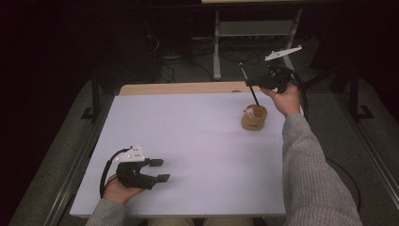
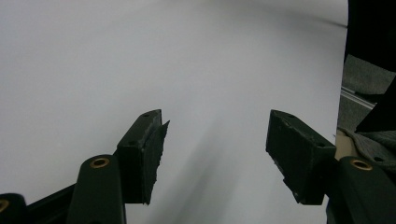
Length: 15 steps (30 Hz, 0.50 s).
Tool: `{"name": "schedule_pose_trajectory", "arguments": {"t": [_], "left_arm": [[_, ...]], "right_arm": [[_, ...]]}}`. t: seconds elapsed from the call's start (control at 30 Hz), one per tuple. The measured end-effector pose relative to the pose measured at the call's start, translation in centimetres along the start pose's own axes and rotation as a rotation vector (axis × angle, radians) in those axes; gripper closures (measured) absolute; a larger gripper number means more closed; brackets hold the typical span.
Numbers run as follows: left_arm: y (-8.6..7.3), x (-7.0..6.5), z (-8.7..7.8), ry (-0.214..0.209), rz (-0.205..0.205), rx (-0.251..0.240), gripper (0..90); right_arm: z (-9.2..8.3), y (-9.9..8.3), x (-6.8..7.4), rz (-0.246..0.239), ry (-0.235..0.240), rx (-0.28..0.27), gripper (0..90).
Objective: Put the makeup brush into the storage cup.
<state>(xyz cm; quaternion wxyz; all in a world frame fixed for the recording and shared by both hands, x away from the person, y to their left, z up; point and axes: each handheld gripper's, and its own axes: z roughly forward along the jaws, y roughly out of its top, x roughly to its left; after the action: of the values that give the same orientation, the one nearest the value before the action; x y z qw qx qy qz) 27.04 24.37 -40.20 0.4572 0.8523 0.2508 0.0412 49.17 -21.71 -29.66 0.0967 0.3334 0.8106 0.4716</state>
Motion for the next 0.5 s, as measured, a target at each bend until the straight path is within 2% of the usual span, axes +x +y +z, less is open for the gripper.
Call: {"name": "schedule_pose_trajectory", "arguments": {"t": [0.5], "left_arm": [[0.0,0.0,0.1,-0.004,0.004,0.004,36.4]], "right_arm": [[-0.2,-1.5,-1.2,0.042,-0.033,-0.013,83.2]]}}
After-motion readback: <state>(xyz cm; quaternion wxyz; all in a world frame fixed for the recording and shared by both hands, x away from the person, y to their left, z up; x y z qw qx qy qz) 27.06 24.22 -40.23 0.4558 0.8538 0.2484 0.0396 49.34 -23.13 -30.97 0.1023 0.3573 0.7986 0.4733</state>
